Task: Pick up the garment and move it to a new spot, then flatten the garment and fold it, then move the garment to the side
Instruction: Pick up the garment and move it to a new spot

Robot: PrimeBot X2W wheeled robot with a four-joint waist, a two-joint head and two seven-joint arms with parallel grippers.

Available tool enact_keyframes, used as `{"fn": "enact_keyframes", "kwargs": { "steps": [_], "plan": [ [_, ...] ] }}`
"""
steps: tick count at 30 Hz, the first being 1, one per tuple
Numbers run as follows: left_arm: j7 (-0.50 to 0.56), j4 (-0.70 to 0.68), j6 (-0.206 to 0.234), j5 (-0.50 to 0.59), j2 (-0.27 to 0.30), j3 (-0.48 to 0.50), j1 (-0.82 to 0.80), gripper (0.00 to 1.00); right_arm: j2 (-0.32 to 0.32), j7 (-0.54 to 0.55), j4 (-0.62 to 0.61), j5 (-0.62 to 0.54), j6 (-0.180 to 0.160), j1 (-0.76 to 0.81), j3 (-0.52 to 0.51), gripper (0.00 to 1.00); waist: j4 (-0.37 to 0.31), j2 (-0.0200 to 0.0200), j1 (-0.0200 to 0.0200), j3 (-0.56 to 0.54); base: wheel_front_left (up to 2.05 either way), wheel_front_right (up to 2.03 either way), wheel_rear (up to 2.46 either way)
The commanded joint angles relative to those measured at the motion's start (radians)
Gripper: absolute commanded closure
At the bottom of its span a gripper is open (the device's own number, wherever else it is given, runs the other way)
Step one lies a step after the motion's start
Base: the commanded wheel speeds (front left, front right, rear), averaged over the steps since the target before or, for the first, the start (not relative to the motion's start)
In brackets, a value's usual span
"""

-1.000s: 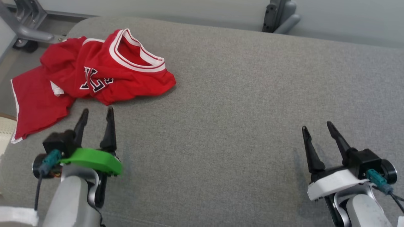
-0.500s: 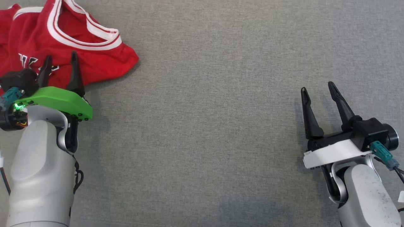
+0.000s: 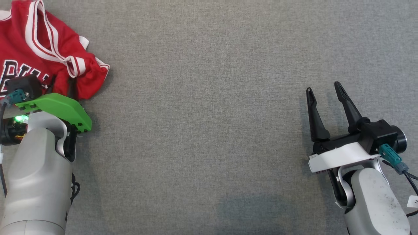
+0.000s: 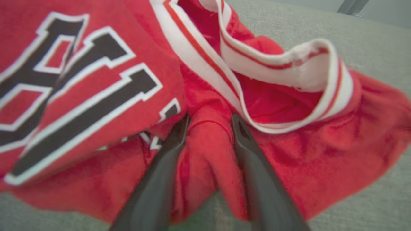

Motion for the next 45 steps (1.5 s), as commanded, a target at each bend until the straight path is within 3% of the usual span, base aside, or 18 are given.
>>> {"fn": "enact_keyframes", "kwargs": {
  "steps": [1, 8, 15, 21, 31, 36, 39, 45],
  "plan": [
    [-0.005, 0.025, -0.008, -0.003, 0.0, -0.014, 0.016, 1.0, 0.0, -0.003, 0.003, 0.001, 0.0, 0.003, -0.001, 0.0, -0.012, -0.0001, 0.0, -0.023, 0.0, 0.0, 0.0],
    [-0.069, 0.009, -0.016, -0.024, 0.001, -0.051, 0.059, 1.0, 0.009, -0.003, 0.012, 0.004, 0.0, 0.049, -0.015, 0.0, -0.022, -0.0001, 0.0, -0.097, 0.0, 0.0, 0.0],
    [-0.119, -0.12, -0.016, -0.055, -0.036, -0.079, 0.104, 1.0, 0.02, -0.003, 0.023, 0.012, 0.0, 0.1, -0.016, 0.0, -0.029, -0.0001, 0.0, -0.179, 0.0, 0.0, 0.0],
    [-0.075, -0.363, -0.017, -0.086, -0.074, -0.19, 0.19, 1.0, 0.027, -0.003, 0.034, 0.024, 0.0, 0.142, 0.006, 0.0, -0.057, -0.0001, 0.0, -0.251, 0.0, 0.0, 0.0],
    [0.138, -0.908, -0.006, -0.103, -0.111, -0.378, 0.383, 1.0, 0.031, -0.003, 0.038, 0.037, 0.0, 0.172, 0.016, 0.0, -0.161, -0.0001, 0.0, -0.314, 0.0, 0.0, 0.0],
    [0.225, -1.093, 0.012, -0.109, -0.126, -0.462, 0.445, 1.0, 0.032, -0.003, 0.044, 0.049, 0.0, 0.188, 0.022, 0.0, -0.225, -0.0001, 0.0, -0.334, 0.0, 0.0, 0.0],
    [0.251, -1.123, 0.031, -0.112, -0.134, -0.488, 0.461, 1.0, 0.032, -0.003, 0.046, 0.058, 0.0, 0.201, 0.028, 0.0, -0.261, -0.0001, 0.0, -0.341, 0.0, 0.0, 0.0],
    [0.258, -0.994, 0.052, -0.111, -0.132, -0.499, 0.462, 1.0, 0.032, -0.003, 0.04, 0.07, 0.0, 0.218, 0.016, 0.0, -0.312, -0.0001, 0.0, -0.341, 0.0, 0.0, 0.0]
  ]
}}
